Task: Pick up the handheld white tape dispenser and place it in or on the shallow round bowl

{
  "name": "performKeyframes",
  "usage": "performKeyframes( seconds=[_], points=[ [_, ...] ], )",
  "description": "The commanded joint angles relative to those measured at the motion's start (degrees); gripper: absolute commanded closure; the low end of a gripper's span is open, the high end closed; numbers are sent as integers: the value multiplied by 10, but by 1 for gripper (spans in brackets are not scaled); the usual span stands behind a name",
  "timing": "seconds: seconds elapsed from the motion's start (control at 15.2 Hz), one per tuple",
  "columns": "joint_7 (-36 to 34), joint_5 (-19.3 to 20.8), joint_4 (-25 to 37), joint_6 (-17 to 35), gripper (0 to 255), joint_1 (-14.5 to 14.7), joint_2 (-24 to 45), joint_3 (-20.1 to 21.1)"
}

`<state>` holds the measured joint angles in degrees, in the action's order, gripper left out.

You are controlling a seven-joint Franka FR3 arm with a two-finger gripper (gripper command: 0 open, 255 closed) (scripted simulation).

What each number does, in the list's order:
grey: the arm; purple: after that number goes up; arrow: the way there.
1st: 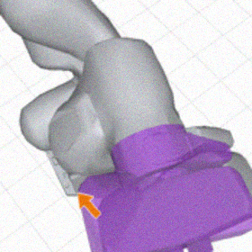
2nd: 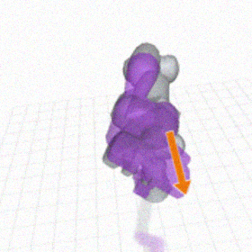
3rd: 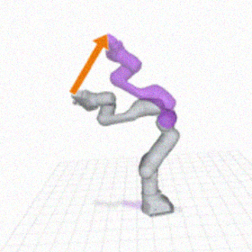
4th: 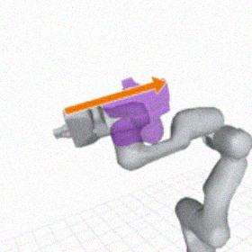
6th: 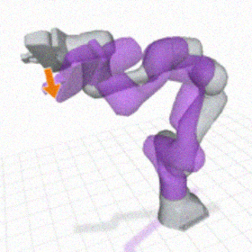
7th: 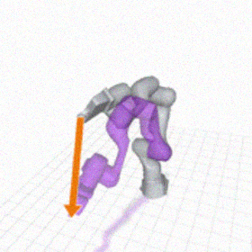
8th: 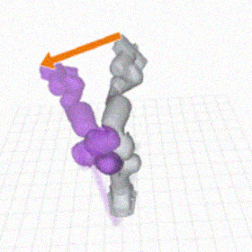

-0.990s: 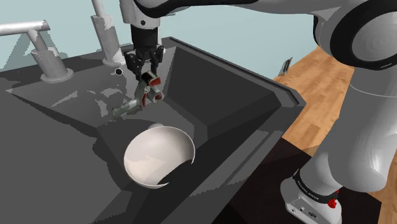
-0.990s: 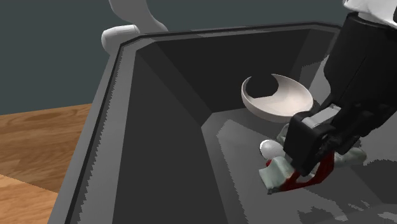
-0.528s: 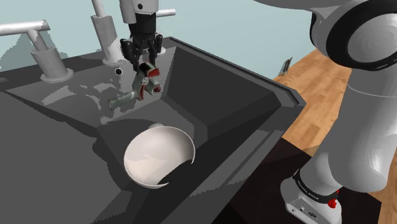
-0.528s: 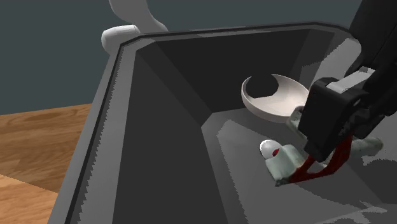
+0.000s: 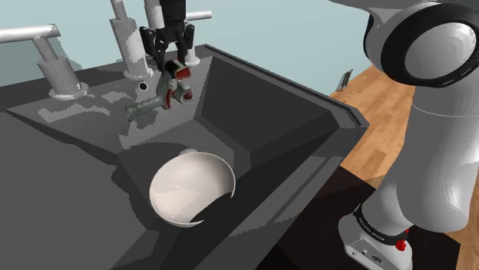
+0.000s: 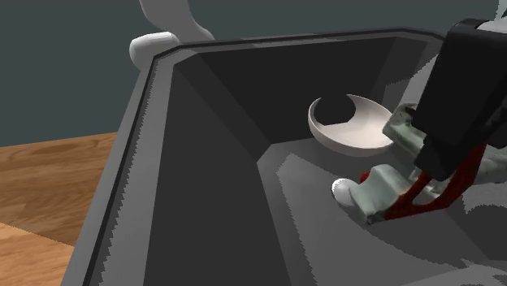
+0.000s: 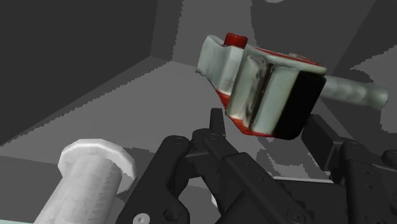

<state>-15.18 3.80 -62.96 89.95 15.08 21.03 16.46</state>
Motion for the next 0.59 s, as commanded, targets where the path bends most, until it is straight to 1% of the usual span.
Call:
performKeyframes(
  seconds=[0.0,0.26,0.53],
  points=[
    [-6,-3,-9,-7,255,2,-17,3],
    [-32,-19,-92,3,255,9,-92,14],
    [-60,-33,-150,1,255,10,-155,37]
  ],
)
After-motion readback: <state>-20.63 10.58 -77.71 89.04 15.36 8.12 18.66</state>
